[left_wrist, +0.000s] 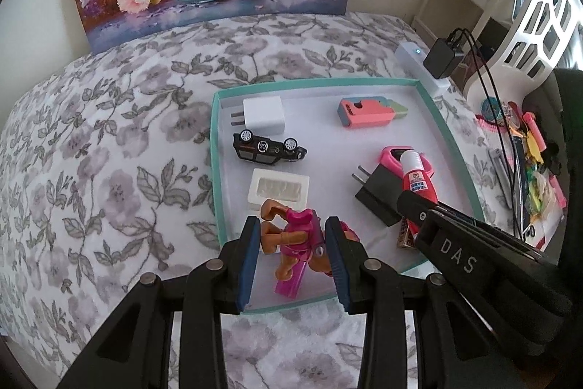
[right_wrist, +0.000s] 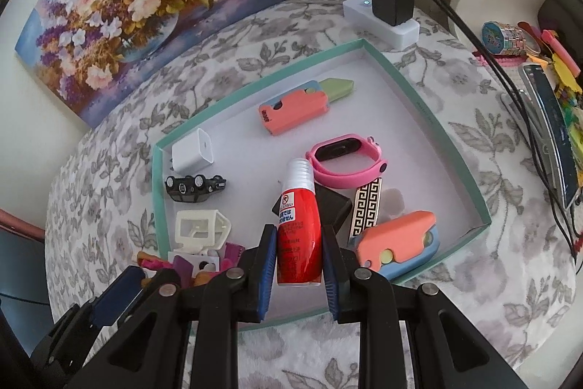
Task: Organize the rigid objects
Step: 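Carry the pink toy figure and red bottle over the tray, then open both tools to release the figure and bottle in the tray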
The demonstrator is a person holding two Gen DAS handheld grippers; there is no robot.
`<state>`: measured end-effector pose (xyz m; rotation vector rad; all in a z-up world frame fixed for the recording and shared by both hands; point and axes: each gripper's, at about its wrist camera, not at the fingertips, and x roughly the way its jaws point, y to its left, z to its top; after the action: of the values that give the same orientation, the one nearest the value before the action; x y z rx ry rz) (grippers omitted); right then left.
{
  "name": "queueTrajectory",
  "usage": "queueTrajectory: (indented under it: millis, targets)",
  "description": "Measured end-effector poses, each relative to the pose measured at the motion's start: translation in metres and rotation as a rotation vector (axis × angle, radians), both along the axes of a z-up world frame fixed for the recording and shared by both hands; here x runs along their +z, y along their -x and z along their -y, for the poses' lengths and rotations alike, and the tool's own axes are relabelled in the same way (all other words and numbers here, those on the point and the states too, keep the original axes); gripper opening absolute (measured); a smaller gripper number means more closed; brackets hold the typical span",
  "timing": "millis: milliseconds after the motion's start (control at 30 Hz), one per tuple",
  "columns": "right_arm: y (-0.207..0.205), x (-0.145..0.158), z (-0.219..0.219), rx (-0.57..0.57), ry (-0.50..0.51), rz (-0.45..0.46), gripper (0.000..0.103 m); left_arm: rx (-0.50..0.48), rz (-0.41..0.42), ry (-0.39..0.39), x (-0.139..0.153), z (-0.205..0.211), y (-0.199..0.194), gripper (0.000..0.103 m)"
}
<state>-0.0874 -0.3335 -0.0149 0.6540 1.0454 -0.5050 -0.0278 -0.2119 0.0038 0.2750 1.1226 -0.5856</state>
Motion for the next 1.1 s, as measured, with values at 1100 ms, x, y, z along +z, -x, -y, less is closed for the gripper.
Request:
queueTrajectory:
  millis: [1100]
  targets:
    - [-0.013, -0.005, -0.014, 0.062, 0.022, -0.041, 0.025, 0.22, -0.038, -0.057, -0.004, -0.051, -0.039, 0.065]
